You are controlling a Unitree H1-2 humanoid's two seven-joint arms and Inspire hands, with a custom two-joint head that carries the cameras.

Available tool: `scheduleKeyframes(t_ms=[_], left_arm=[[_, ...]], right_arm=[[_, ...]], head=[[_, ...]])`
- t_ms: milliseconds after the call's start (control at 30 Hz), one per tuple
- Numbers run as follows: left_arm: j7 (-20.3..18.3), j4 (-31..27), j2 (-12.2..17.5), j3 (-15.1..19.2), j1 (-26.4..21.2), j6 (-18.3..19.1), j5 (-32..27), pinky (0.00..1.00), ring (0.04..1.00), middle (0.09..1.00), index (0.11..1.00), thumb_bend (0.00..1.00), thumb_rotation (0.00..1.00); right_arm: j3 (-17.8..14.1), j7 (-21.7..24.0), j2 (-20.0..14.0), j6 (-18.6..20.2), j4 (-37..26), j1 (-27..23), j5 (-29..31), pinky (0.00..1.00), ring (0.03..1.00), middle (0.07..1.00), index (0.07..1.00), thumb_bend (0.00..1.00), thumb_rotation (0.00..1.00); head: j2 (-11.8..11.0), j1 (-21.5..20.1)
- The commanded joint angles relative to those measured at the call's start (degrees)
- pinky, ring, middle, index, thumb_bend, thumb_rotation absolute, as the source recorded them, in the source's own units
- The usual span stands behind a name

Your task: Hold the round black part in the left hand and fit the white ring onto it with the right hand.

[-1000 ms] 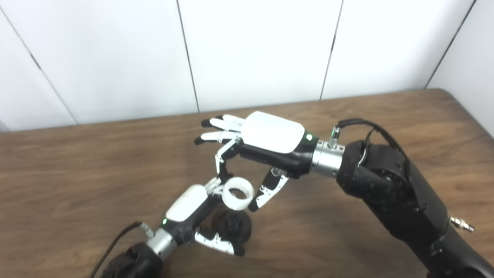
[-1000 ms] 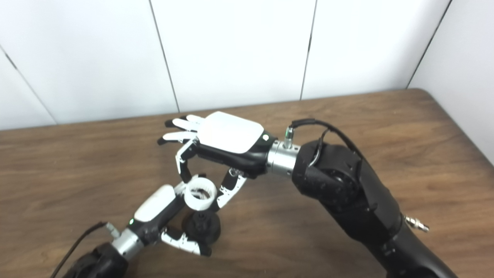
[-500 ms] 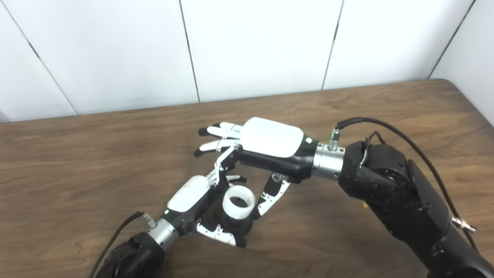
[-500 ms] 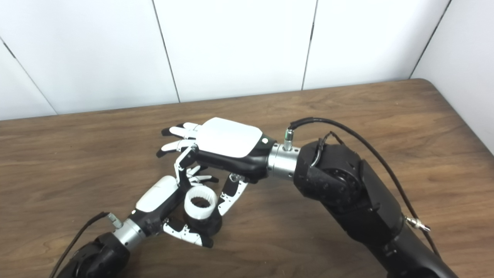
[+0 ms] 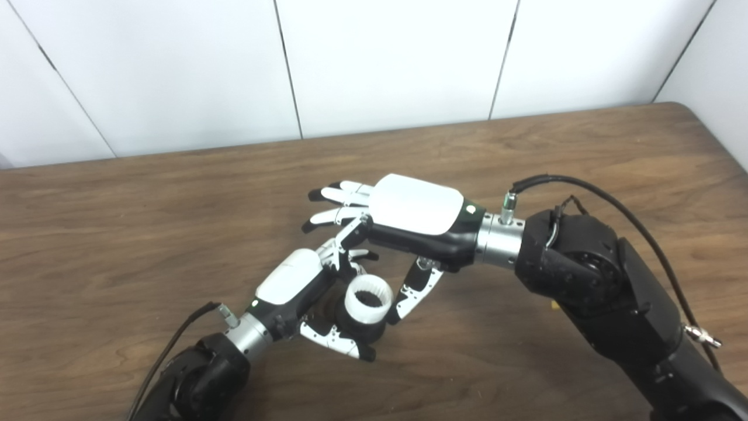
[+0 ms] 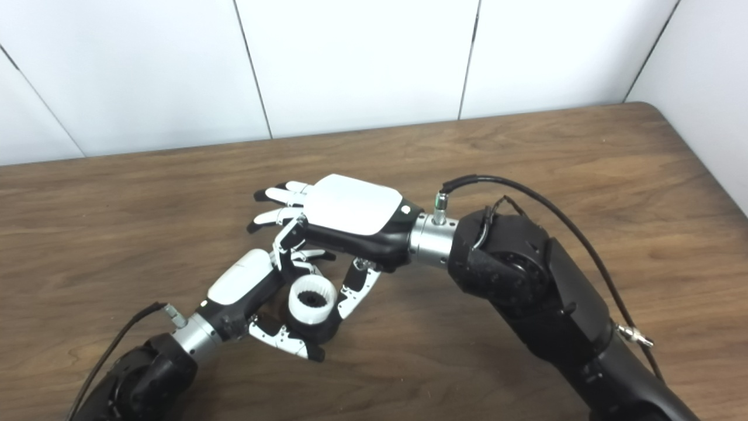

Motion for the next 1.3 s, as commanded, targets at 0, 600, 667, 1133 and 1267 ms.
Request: scheduleKeyframes(t_ms=[0, 600, 667, 1133, 1267], left_arm=[[0.4, -2.0, 0.1, 0.3, -1.5, -0.5, -0.5, 1.0, 1.0, 0.872, 0.482, 0.52, 0.06], [0.0, -2.2, 0.0, 0.4, -1.6, -0.5, 0.1, 1.0, 1.0, 0.87, 0.483, 0.53, 0.06], [-0.1, -2.3, 0.0, 0.3, -1.5, -0.4, 0.2, 1.0, 1.0, 0.872, 0.483, 0.53, 0.06], [-0.3, -2.2, -0.1, 0.5, -1.6, -0.4, -0.5, 1.0, 1.0, 0.876, 0.483, 0.52, 0.06], [-0.4, -2.3, 0.0, 0.6, -1.6, -0.2, -0.2, 1.0, 1.0, 0.878, 0.483, 0.53, 0.06]], right_arm=[[-0.6, -2.0, 0.1, -1.5, -0.3, -0.9, -0.4, 1.0, 1.0, 0.89, 0.482, 0.53, 0.14], [-0.3, -3.5, 2.3, -2.9, 4.6, -0.6, -3.0, 1.0, 1.0, 0.894, 0.482, 0.53, 0.14], [-0.1, -3.6, 2.4, -2.9, 4.7, -0.6, -3.1, 1.0, 1.0, 0.895, 0.482, 0.53, 0.14], [0.7, -4.7, 3.1, -3.9, 6.3, 0.4, -4.5, 1.0, 1.0, 0.892, 0.482, 0.53, 0.14], [0.7, -4.9, 3.3, -4.1, 6.8, 0.8, -4.8, 1.0, 1.0, 0.89, 0.482, 0.53, 0.14]], head=[[0.0, -0.1], [0.0, 0.1], [0.0, 0.1], [0.1, 0.4], [0.3, 0.5]])
